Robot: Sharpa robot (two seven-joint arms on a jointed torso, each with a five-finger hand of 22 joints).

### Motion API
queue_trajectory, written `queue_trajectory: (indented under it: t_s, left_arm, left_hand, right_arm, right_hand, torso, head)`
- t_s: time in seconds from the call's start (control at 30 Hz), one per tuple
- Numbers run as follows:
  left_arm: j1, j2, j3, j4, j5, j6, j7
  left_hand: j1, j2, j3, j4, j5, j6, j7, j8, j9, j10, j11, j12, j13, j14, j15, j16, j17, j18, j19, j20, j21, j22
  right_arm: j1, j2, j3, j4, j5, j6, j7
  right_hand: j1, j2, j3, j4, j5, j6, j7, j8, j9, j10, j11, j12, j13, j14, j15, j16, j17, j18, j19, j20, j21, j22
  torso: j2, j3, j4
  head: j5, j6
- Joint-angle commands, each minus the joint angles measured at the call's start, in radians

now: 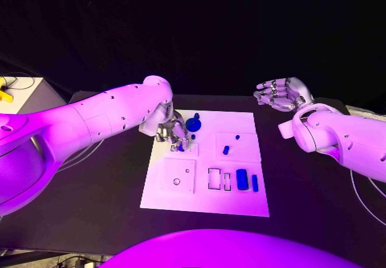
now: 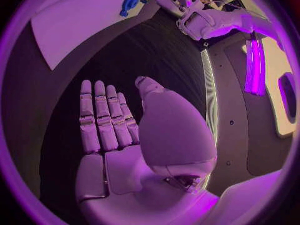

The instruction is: Assemble the parts on the task board

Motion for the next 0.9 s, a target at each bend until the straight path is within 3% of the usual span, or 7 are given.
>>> queue_trajectory:
  t_s: [0.03,0.57,0.9]
  left_arm:
    - [-0.011,0.002,-0.005,0.004,0.000,-0.020,0.004]
    - [-0.013,-0.012,-0.004,0.011,-0.016,-0.037,0.007]
    - [-0.013,-0.023,-0.003,0.018,-0.029,-0.053,0.009]
  left_hand:
    - [0.000,-0.011,0.027,-0.039,-0.005,-0.001,-0.007,-0.008,0.002,0.003,0.000,-0.005,0.003,0.106,-0.006,0.003,0.263,-0.011,0.007,-0.001,-0.007,-0.001]
    - [0.022,-0.056,-0.144,0.065,-0.019,0.017,-0.010,-0.029,0.011,0.006,-0.002,-0.004,0.017,0.106,-0.008,0.003,0.263,-0.012,0.013,-0.003,-0.012,-0.001]
    - [0.041,-0.079,-0.211,0.108,-0.032,0.023,-0.011,-0.037,0.015,0.008,-0.003,-0.005,0.020,0.106,-0.010,0.003,0.263,-0.012,0.015,-0.005,-0.012,0.001]
  right_arm:
    - [0.000,0.000,0.000,0.001,-0.002,0.011,0.012]
    - [0.000,0.000,0.000,0.000,-0.002,0.014,0.012]
    - [0.000,-0.001,0.000,0.000,-0.002,0.014,0.012]
  right_hand:
    - [0.002,-0.008,0.006,-0.001,0.004,0.004,0.023,-0.005,-0.002,-0.001,0.004,-0.005,0.000,-0.004,0.002,-0.005,-0.001,0.014,-0.001,0.002,0.001,-0.001]
    - [0.001,-0.009,0.007,-0.001,0.004,0.004,0.023,-0.005,-0.002,-0.001,0.004,-0.006,0.000,-0.004,0.002,-0.005,-0.002,0.014,-0.002,0.002,0.001,-0.001]
    - [0.001,-0.009,0.007,-0.001,0.004,0.004,0.023,-0.005,-0.002,-0.001,0.004,-0.006,0.000,-0.004,0.002,-0.005,-0.002,0.014,-0.002,0.002,0.001,-0.001]
  torso:
    - [0.000,0.0007,-0.0006]
    - [0.001,0.0007,-0.0005]
    - [0.001,0.0005,-0.0012]
  head:
    - [0.000,0.000]
    - [-0.002,0.000]
    - [-0.001,0.000]
